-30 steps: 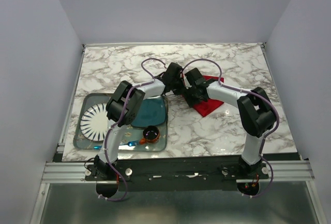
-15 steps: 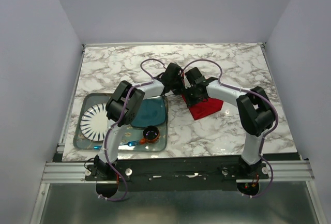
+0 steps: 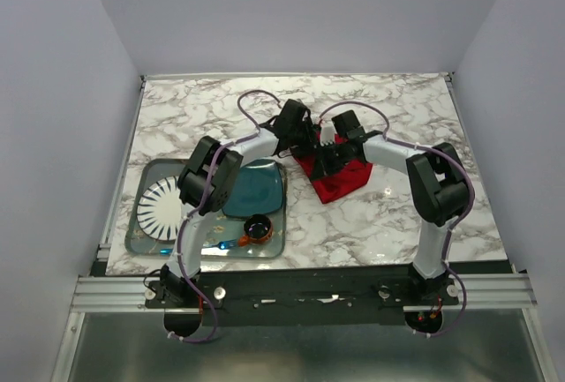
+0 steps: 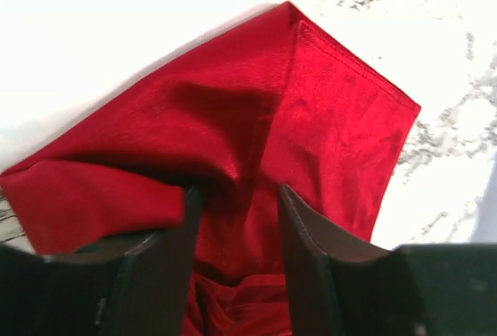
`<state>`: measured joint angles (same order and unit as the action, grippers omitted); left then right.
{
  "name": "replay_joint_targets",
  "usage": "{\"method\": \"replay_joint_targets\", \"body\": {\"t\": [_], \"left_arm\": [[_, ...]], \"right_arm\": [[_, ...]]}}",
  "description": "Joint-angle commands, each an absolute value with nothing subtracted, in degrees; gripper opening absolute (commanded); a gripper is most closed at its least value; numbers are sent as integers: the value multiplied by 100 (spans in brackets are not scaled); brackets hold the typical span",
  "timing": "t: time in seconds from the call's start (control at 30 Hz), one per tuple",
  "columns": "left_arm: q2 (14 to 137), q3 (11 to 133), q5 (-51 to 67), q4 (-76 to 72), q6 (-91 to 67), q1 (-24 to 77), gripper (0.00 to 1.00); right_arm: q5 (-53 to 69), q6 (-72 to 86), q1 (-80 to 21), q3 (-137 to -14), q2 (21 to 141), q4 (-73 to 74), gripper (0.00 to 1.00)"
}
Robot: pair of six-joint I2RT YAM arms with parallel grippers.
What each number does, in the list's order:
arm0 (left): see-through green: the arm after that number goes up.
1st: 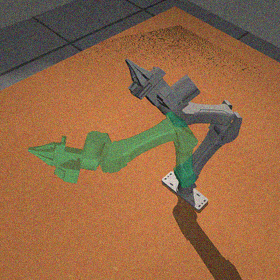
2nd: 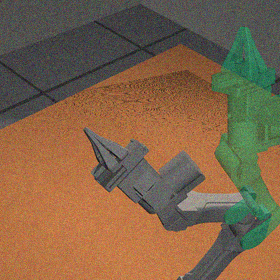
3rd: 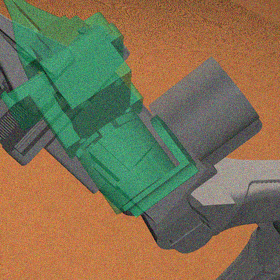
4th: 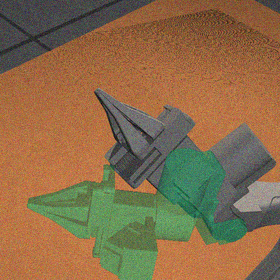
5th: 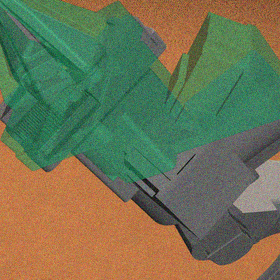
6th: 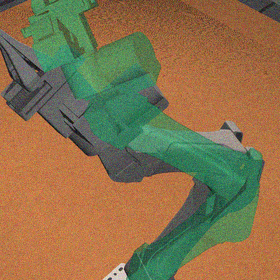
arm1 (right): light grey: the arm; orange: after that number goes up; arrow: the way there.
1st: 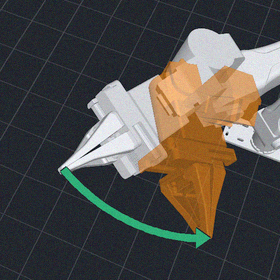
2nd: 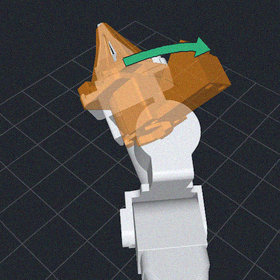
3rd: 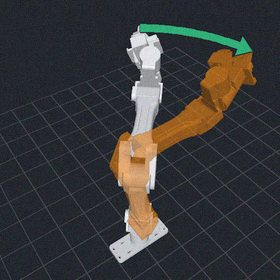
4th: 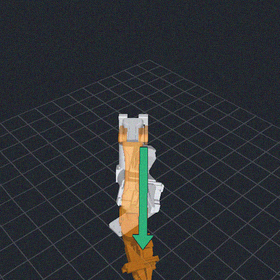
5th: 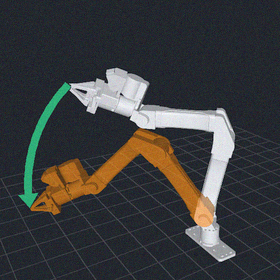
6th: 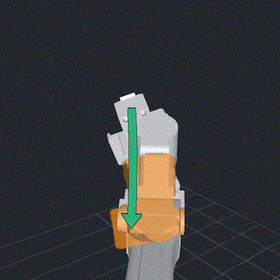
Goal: Fold the napkin, place the utensils inside, and roll it up
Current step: Roll the napkin with the utensil
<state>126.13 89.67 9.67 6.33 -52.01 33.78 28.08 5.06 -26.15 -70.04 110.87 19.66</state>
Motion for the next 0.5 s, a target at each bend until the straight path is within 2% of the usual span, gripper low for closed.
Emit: {"method": "replay_joint_targets", "body": {"t": [0.0,0.03,0.07,0.1,0.2,0.27,0.47], "left_arm": [[11795,9150,757,1678,-4474,3217,59],[11673,9097,721,1696,-4456,3217,61],[11611,9027,721,1714,-4456,3217,68],[11549,9000,616,1775,-4430,3217,80],[11294,8833,484,1775,-4351,3226,86],[11215,8842,483,1740,-4246,3226,85],[11259,8422,1272,1513,-4429,3243,67]], "right_arm": [[3505,1327,-1785,-6364,11662,1996,5],[3629,1397,-1680,-6337,11707,1839,5],[3821,1432,-1635,-6328,11742,1793,5],[3919,1459,-1591,-6311,11838,1741,5],[4209,1512,-1459,-6302,11944,1670,5],[4428,1573,-1354,-6293,12006,1556,5],[4991,1608,-1108,-6258,12155,1450,5]]}}
